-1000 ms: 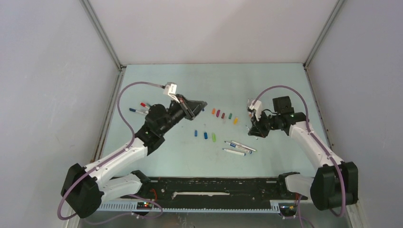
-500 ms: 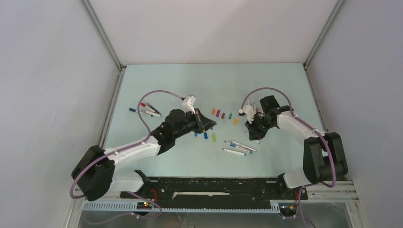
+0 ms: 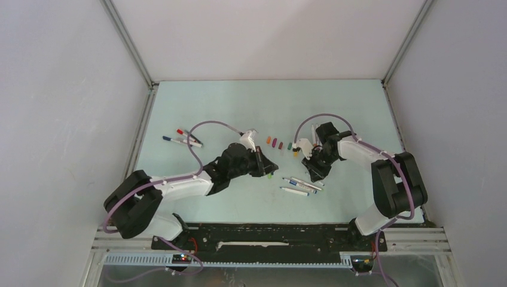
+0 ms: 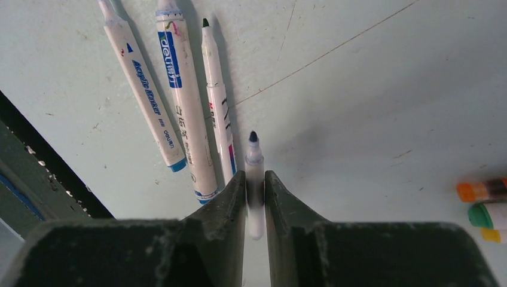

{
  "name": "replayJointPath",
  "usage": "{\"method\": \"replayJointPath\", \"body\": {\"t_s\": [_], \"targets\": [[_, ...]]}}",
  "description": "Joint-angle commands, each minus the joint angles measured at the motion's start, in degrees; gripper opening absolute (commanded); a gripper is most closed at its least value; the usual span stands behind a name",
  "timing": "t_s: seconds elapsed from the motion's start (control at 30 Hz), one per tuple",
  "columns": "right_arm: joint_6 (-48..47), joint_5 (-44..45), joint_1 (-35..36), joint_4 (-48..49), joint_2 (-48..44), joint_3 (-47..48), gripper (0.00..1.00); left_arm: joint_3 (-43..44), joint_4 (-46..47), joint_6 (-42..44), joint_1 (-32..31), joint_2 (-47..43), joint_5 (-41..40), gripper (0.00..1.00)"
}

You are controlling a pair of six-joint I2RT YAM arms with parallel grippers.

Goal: Open the pen caps
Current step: Place the pen at the center of the board, then place the pen cap at the center of the board.

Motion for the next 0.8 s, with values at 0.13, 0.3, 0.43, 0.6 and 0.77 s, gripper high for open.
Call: {"method": "replayJointPath", "body": {"t_s": [0.13, 0.3, 0.43, 0.6, 0.77], "targets": [[0.3, 1.4, 0.9, -0.9, 1.4, 2.3, 0.26, 3.3, 2.5, -1.8, -1.2, 1.4, -2.1, 0.00], [0.6, 1.7, 1.0, -1.1, 1.0, 2.6, 0.28, 3.6, 1.5, -2.7, -1.5, 1.8, -3.6, 0.00], [0.6, 1.4, 0.6, -1.8, -0.5, 3.1, 0.29, 4.8, -2.7, -4.2, -2.0, 2.2, -6.7, 0.00], [0.1, -1.3, -1.6, -2.8, -4.4, 3.4, 0.30, 9.8, -12.6, -5.1, -3.3, 4.7, -12.4, 0.00], [0.0, -4.0, -4.2, -3.2, -7.6, 3.4, 0.31, 18.4, -24.7, -5.1, -4.2, 10.4, -15.7, 0.00]]}}
